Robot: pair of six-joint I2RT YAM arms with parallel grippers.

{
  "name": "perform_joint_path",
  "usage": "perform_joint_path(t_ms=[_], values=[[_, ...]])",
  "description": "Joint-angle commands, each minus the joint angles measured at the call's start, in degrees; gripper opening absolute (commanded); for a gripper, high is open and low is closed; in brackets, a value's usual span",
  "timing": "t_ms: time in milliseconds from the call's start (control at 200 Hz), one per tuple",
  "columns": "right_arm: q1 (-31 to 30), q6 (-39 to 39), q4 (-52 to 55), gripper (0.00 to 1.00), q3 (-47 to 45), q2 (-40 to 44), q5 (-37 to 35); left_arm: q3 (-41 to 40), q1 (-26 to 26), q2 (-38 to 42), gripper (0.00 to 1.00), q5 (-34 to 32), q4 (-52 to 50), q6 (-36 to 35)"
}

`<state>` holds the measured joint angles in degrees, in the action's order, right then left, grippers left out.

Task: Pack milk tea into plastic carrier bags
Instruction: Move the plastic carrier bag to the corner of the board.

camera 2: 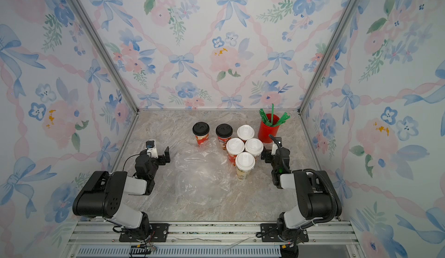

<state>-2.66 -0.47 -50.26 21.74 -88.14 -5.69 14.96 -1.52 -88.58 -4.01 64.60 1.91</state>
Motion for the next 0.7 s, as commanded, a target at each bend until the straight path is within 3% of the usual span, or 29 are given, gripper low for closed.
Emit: perform_joint_path(t_ms=[0, 225, 385, 505, 570, 695], values=[[0.44, 0.31, 0.51, 0.96, 1.29, -0.04, 0.86, 0.07, -0.11, 0.06, 0.98, -0.34, 0.05, -0.43], [-0.7, 0.26, 3.14, 0.97, 1.82, 2.42, -2.39, 1.45, -0.41, 1.81, 0.98, -0.16, -3.43, -1.07], [-1.67, -0.43, 15.92, 0.96, 5.08, 9.45, -5.91, 5.45, -1.71, 8.13, 0.98, -7.68, -16.3, -0.06], [-0.88, 1.0, 25.17, 0.97, 6.96, 15.38, -8.0, 8.94, -2.76, 13.43, 0.98, -14.22, -27.84, 4.95], [-0.2, 2.74, 31.09, 0.97, 8.24, 18.93, -8.78, 11.86, -2.9, 15.88, 0.98, -14.23, -36.06, 10.16], [1.12, 5.17, 43.97, 0.97, 11.5, 26.19, -8.69, 17.47, -4.15, 19.47, 0.97, -8.43, -50.83, 16.18]])
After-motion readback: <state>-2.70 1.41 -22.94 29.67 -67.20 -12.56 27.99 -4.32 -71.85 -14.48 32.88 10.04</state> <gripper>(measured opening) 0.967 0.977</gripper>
